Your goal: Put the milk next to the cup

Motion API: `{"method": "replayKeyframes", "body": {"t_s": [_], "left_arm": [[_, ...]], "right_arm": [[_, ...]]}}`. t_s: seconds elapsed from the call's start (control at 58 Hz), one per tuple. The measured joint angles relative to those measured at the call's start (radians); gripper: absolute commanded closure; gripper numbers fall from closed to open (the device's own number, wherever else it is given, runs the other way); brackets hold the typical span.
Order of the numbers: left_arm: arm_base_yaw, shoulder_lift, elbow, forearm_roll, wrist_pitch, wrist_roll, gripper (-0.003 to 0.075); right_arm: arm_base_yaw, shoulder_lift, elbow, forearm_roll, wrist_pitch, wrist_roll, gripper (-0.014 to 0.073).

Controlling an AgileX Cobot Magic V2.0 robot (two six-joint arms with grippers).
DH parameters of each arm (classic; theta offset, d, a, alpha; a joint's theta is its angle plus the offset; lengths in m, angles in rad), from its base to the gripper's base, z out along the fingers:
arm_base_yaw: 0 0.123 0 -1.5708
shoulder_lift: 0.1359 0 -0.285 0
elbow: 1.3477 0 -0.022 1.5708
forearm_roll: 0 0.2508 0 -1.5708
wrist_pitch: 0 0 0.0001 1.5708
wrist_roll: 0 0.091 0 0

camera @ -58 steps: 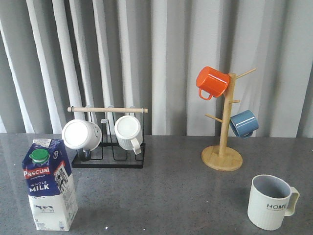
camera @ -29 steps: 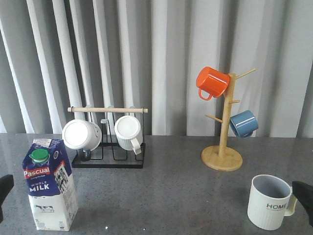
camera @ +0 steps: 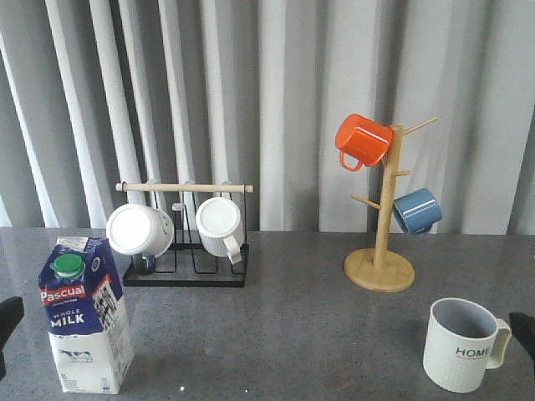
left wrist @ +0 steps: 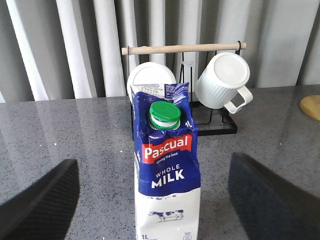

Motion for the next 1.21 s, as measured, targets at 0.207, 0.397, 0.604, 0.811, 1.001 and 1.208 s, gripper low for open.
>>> {"method": "replayKeyframes", "body": {"t_s": [0.207,0.397,0.604,0.811,1.001,1.208], "left_arm": [[0.0,0.001,0.0,0.0,-0.001,0.0,0.0197],[0.0,0.001,0.0,0.0,-0.002,0.0,0.0197],[0.0,0.001,0.0,0.0,0.001,0.0,0.0197],[0.0,0.001,0.0,0.0,0.001,0.0,0.0197],[0.0,0.001,0.0,0.0,0.001,0.0,0.0197],[0.0,0.001,0.0,0.0,0.001,0.0,0.0197]], "right_arm": [[-0.109,0.019,0.149,-0.149,-0.296,0.219,-0.002],[-0.16,0.178,0.296,-0.251,-0.573,0.287,-0.0008],[-0.234,0.411,0.313,-0.409,-0.781,0.312,0.0004],[-0.304,0.561,0.313,-0.448,-0.931,0.375,0.0004],[-0.345,0.667,0.312,-0.492,-1.089,0.379,0.0004],[-0.374,0.766,0.308,-0.493,-1.267,0.378,0.0004]]}}
